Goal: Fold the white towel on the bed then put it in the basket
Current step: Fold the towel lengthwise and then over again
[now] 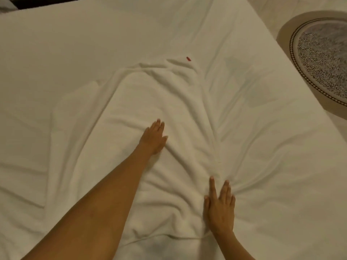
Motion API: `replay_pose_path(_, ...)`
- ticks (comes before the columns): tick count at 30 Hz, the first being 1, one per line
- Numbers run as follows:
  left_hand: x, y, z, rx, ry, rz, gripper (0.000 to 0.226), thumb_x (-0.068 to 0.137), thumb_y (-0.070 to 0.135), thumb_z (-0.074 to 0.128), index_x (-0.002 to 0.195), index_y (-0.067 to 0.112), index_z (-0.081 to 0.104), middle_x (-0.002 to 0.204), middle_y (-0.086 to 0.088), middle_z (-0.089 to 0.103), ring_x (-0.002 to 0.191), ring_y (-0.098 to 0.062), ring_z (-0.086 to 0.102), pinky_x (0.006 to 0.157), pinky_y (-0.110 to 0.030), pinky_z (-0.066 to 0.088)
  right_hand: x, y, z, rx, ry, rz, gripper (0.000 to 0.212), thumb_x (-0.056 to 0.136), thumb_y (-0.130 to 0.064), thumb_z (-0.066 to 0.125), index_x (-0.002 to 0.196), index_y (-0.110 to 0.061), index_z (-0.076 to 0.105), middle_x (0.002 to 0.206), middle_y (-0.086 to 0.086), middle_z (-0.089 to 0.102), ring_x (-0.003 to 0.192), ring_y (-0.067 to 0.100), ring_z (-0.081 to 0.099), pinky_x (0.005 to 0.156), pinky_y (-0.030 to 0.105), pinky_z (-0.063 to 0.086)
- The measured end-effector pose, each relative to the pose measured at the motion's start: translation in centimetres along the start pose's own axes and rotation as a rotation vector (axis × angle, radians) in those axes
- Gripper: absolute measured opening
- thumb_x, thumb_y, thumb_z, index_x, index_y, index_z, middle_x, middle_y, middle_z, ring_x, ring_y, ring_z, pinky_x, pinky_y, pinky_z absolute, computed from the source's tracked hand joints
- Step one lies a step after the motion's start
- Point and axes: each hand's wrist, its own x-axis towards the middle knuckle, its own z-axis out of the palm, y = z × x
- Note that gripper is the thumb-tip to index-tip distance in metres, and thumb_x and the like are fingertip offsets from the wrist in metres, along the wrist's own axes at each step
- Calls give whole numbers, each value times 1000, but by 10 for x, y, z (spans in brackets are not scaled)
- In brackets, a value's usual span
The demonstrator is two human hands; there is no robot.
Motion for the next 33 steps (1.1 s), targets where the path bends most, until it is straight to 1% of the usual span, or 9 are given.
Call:
replay_pose_path(4,57,28,-28,30,46,57,64,103,35,29,153,0,8,161,-19,2,150,-29,9,120,-41,17,4,-3,7,56,63,-16,60,95,-38,27,153,-26,13,157,21,17,144,32,20,113,45,12)
replay_pose_path(11,126,65,-60,-78,78,58,67,102,38,33,153,1,8,161,-18,-2,151,-29,3,122,-39,9,7,-5,18,135,142,-12,60,97,-36,32,153,-28,13,158,18,14,145,28,17,115,45,16)
replay_pose_path(13,138,73,-65,-99,79,32,69,102,39,31,153,0,5,161,-19,-5,151,-30,-1,123,-38,6,9,-7,15,181,187,-6,56,96,-35,35,150,-27,25,155,18,25,142,27,25,112,43,20)
replay_pose_path(16,152,84,-67,-122,96,-2,72,102,40,30,153,-2,1,161,-20,-8,150,-31,-4,123,-39,5,16,-11,10,244,321,27,46,95,-34,40,140,-24,45,140,19,47,123,29,47,99,42,36)
replay_pose_path(21,173,104,-71,-109,137,-35,82,97,53,34,153,0,3,161,-21,-3,151,-31,-3,123,-43,4,38,-16,-4,342,486,99,48,92,-36,47,137,-21,42,120,5,60,107,21,57,94,33,39)
replay_pose_path(25,172,138,-66,-194,59,-86,101,86,63,50,154,6,-1,161,-21,-4,150,-35,3,120,-47,14,49,-15,-15,362,445,175,48,89,-44,48,127,-15,54,105,3,64,92,22,60,80,33,46)
replay_pose_path(29,172,163,-50,-191,91,-219,88,93,34,53,151,-6,-1,157,-30,1,146,-42,11,117,-45,24,51,-10,-18,354,382,225,45,86,-52,44,101,-15,65,84,1,65,76,22,61,70,32,45)
replay_pose_path(31,173,164,-51,-158,189,-221,73,96,15,50,147,-14,8,153,-32,16,142,-40,27,115,-39,31,49,-10,-17,379,369,216,37,87,-49,50,91,-14,63,78,0,63,70,21,59,65,29,43)
replay_pose_path(33,174,158,-56,-180,296,-195,58,95,2,50,143,-16,23,148,-28,33,134,-36,41,111,-35,37,47,-11,-18,475,333,208,27,88,-40,58,93,-14,60,80,1,61,70,19,58,63,26,42)
